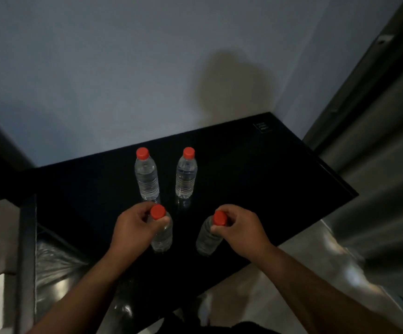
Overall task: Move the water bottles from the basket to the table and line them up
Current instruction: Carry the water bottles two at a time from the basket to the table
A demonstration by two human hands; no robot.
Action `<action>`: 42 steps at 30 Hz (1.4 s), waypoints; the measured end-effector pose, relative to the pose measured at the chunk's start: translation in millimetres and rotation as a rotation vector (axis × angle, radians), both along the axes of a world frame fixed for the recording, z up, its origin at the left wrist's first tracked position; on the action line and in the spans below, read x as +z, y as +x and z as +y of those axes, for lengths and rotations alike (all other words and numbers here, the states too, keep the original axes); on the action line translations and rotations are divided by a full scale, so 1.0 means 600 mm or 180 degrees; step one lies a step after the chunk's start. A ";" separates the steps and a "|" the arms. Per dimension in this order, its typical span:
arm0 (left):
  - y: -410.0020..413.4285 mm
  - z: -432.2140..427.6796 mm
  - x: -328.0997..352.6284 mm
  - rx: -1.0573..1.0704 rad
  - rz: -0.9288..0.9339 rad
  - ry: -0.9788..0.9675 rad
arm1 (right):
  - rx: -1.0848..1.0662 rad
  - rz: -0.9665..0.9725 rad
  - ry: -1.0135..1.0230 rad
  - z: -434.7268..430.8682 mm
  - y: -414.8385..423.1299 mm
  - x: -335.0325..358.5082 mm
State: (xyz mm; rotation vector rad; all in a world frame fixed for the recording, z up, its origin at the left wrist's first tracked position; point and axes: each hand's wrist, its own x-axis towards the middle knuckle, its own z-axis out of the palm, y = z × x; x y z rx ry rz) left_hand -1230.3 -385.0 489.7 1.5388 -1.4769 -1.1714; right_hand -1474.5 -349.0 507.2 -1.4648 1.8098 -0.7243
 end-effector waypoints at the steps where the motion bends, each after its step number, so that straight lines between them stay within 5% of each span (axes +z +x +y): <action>1: 0.001 -0.001 -0.006 -0.0023 0.0011 -0.0027 | 0.0001 0.0018 -0.0006 -0.002 -0.002 -0.002; 9: 0.006 0.010 -0.079 -0.0096 0.0037 0.0473 | 0.0481 -0.0332 0.0955 -0.010 -0.010 -0.067; 31: -0.111 -0.124 -0.106 0.1261 0.0441 0.0499 | 0.0526 -0.0291 0.0449 -0.247 -0.085 -0.068; 42: -0.124 -0.105 -0.099 0.1432 0.0116 0.0795 | 0.1114 -0.0322 0.0922 -0.257 -0.134 -0.091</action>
